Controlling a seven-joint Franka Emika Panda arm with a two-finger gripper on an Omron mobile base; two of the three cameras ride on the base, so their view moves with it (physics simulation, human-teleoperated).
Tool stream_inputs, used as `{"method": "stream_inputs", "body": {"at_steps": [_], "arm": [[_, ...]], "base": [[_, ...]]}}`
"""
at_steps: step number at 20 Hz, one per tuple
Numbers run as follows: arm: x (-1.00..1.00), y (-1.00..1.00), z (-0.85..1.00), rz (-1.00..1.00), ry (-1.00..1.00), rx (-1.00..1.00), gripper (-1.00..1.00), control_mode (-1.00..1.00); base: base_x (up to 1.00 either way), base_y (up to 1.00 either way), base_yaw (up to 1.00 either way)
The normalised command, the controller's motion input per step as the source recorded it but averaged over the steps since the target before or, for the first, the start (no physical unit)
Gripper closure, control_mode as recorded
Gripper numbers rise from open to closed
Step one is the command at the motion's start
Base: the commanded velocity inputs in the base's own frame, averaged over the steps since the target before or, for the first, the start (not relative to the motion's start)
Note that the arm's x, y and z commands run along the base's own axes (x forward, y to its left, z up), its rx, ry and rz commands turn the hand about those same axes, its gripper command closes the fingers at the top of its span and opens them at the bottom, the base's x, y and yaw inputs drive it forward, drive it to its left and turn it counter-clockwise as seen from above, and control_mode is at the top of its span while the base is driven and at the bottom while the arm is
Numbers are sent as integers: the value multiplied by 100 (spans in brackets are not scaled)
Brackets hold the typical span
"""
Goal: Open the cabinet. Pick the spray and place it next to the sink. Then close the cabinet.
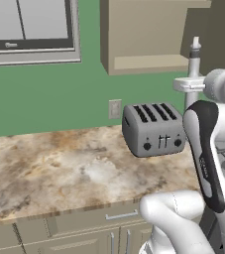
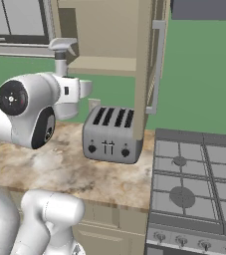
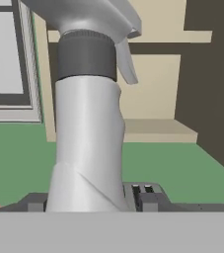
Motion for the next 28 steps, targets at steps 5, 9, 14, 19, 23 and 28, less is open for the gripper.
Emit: {"method": "stream_inputs", "body": {"at_steps": [5, 9, 14, 19, 23, 28], "arm": [[-15, 0, -2, 0, 2, 0, 100, -100], [-100, 0, -15, 3, 1, 1, 100, -100], [-100, 0, -13, 6, 1, 0, 100, -100], [-1, 23, -9, 1, 12, -2, 100, -100], [62, 38, 0, 0, 32, -8, 100, -100], [35, 18, 0, 0, 20, -5, 100, -100]], "base": [[0, 0, 0], [0, 0, 0], [0, 0, 0], [0, 0, 0], [0, 0, 0], [0, 0, 0]]}}
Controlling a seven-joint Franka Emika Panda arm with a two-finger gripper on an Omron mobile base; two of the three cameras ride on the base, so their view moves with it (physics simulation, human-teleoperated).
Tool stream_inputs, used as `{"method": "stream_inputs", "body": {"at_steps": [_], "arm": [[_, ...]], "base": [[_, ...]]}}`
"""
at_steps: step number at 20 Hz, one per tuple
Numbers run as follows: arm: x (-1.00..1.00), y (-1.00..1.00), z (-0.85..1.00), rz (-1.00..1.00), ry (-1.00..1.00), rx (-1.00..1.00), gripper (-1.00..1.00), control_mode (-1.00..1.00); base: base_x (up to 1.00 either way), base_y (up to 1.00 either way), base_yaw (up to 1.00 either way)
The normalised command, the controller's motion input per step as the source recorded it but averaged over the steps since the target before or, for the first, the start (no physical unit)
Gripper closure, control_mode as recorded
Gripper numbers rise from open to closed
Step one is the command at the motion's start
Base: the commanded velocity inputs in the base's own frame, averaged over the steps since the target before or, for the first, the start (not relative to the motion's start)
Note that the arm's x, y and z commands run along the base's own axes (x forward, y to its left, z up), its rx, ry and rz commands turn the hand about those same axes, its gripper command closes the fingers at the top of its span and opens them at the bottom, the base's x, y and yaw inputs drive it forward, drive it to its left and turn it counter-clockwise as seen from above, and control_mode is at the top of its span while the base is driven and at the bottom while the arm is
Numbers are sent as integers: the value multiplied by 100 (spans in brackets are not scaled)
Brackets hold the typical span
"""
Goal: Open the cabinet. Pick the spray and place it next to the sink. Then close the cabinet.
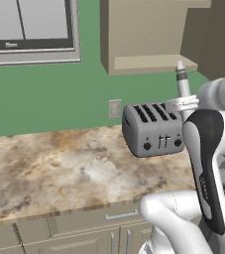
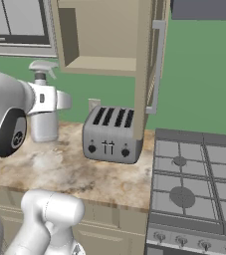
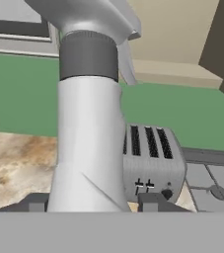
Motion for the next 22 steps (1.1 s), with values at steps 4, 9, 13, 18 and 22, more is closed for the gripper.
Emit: {"method": "stream_inputs", "body": {"at_steps": [4, 9, 13, 18, 22], "arm": [[0, -6, 0, 0, 4, 0, 100, -100], [0, 0, 0, 0, 0, 0, 100, -100], [0, 0, 0, 0, 0, 0, 100, -100], [0, 0, 0, 0, 0, 0, 100, -100], [0, 0, 0, 0, 0, 0, 100, 100]], "base": [[0, 0, 0], [0, 0, 0], [0, 0, 0], [0, 0, 0], [-63, 0, 1]]}}
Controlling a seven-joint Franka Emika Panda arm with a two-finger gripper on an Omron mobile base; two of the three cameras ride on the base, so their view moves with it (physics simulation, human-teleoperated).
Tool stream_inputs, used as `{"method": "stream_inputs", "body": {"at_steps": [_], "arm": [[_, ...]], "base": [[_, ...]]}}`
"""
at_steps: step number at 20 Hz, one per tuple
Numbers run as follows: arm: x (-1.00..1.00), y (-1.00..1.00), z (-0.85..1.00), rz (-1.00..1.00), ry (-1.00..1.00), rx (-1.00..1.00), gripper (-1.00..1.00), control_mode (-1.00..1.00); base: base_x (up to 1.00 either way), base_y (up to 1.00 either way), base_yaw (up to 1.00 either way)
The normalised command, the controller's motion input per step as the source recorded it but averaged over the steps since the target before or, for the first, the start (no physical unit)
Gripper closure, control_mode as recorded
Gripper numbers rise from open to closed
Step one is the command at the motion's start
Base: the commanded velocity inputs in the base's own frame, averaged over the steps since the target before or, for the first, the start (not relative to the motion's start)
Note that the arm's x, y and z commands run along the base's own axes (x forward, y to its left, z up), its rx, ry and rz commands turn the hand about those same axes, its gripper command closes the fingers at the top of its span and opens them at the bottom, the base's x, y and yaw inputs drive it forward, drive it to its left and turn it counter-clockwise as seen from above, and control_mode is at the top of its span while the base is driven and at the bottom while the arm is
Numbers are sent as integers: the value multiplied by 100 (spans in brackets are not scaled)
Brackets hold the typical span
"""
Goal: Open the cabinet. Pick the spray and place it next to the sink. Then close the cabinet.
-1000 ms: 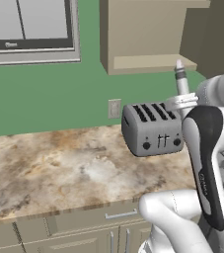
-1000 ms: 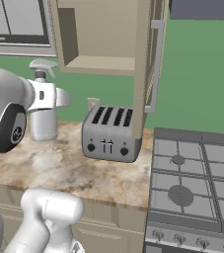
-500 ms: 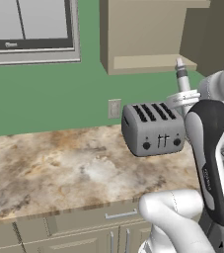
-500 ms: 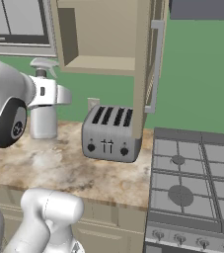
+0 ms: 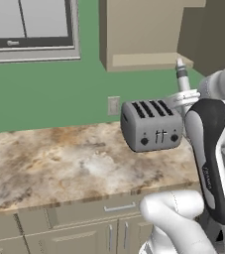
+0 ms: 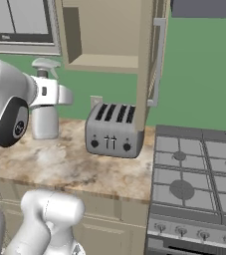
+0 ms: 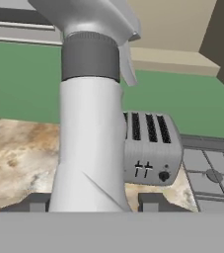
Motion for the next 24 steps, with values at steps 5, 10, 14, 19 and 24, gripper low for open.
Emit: {"method": "stream_inputs", "body": {"at_steps": [5, 10, 14, 19, 24], "arm": [[0, 0, 0, 0, 0, 0, 100, 100], [0, 0, 0, 0, 0, 0, 100, 100], [0, 0, 0, 0, 0, 0, 100, 100], [0, 0, 0, 0, 0, 0, 100, 100], [0, 0, 0, 0, 0, 0, 100, 100]], "base": [[-100, 7, 0], [-85, 38, -6], [-36, 73, -62], [-9, 50, -79], [0, 38, -83]]}}
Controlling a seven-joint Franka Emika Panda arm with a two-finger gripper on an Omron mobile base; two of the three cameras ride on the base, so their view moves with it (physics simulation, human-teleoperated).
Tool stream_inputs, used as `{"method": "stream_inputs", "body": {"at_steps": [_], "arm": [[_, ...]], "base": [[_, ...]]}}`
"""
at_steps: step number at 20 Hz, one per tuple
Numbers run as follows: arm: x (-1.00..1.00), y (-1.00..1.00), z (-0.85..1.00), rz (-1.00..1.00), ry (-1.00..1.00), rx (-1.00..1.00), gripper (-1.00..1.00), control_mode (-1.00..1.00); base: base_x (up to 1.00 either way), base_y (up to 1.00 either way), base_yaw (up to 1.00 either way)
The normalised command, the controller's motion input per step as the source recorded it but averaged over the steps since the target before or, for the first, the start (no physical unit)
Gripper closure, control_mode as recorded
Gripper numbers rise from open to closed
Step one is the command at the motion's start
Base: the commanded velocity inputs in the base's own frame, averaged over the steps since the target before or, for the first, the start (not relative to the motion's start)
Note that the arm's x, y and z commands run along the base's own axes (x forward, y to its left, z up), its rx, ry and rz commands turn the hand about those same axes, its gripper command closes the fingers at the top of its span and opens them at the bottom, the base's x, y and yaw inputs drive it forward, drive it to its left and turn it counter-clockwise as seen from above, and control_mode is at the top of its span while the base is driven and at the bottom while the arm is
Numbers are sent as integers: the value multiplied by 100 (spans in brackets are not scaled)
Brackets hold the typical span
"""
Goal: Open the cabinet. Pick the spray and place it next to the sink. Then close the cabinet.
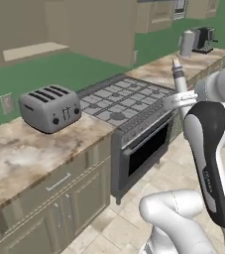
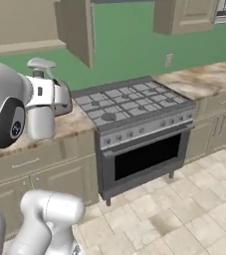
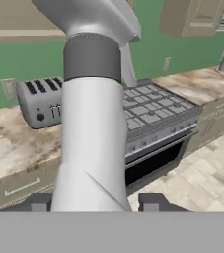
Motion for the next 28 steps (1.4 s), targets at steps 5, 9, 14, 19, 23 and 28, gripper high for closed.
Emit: {"method": "stream_inputs", "body": {"at_steps": [5, 9, 14, 19, 23, 28], "arm": [[0, 0, 0, 0, 0, 0, 100, 100], [0, 0, 0, 0, 0, 0, 100, 100], [0, 0, 0, 0, 0, 0, 100, 100], [0, 0, 0, 0, 0, 0, 100, 100], [0, 0, 0, 0, 0, 0, 100, 100], [0, 0, 0, 0, 0, 0, 100, 100]], "base": [[-13, 7, -79], [-30, 0, -79], [-35, 0, -71], [-18, 0, -66], [-3, 0, -63], [36, 0, -71]]}}
